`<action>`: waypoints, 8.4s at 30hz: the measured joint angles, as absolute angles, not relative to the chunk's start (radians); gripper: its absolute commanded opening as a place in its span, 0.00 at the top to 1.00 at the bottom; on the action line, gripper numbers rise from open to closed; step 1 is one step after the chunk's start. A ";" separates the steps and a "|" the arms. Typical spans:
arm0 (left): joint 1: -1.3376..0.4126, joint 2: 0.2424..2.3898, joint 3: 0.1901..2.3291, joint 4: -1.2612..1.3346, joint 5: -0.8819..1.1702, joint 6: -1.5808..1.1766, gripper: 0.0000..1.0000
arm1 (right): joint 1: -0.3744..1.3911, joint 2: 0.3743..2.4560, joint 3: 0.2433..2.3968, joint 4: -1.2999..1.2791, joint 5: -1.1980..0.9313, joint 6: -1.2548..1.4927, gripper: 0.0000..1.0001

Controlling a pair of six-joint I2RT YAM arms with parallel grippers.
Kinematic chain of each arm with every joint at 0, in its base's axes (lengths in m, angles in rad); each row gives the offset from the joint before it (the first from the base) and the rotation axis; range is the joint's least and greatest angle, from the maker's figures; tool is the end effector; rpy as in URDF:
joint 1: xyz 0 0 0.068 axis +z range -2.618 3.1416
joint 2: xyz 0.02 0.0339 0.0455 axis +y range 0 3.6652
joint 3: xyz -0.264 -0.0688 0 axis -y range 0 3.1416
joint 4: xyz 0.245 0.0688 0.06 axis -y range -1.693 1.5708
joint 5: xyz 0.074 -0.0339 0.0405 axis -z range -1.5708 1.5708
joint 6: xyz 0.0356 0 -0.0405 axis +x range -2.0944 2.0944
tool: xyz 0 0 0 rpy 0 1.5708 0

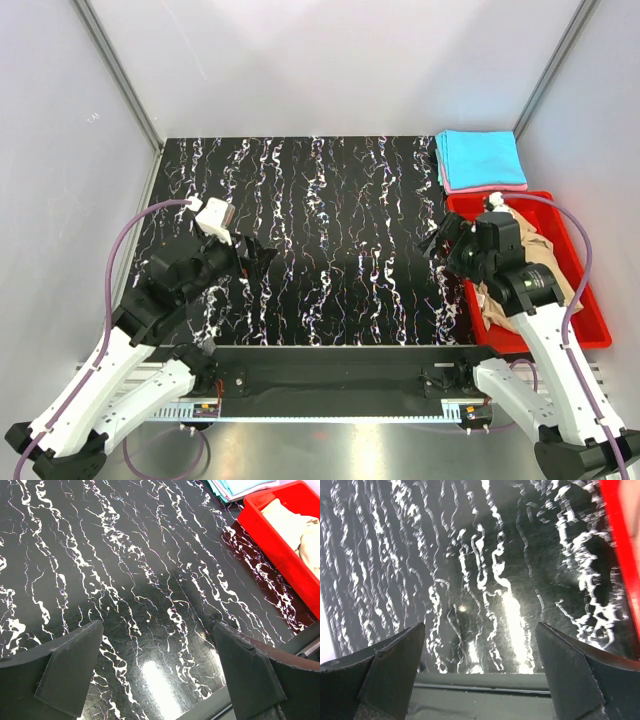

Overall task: Fold and stack the t-shirts
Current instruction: Grab the tshirt from the pile, then move the tshirt to the center of the board, then flatten the tshirt out

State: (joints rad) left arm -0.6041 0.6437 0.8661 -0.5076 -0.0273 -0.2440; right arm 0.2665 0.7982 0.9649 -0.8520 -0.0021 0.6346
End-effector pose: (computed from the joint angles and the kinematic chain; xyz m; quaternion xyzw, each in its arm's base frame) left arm 0.1155 -0.0786 0.3537 0.1353 0.7889 -0.2367 0.5508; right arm 0.1468 0.0402 0.3330 0.1649 0.8884 0.1874 0.3853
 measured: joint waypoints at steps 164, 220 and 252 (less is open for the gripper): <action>-0.671 1.444 1.502 -0.686 -0.020 -0.562 1.00 | 0.451 1.136 1.617 -0.808 0.242 0.592 1.00; -0.475 1.534 1.022 -0.502 0.236 -0.585 1.00 | 0.327 1.804 1.553 -0.704 0.195 0.439 1.00; -0.193 1.922 1.307 -0.512 0.488 -0.580 0.70 | 0.750 1.900 1.272 -0.121 -0.063 0.060 0.44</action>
State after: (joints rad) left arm -0.1932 1.9217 1.3071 -0.5117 0.4881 -0.5800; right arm 0.7498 1.8996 1.2720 -0.1211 -0.0631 0.0605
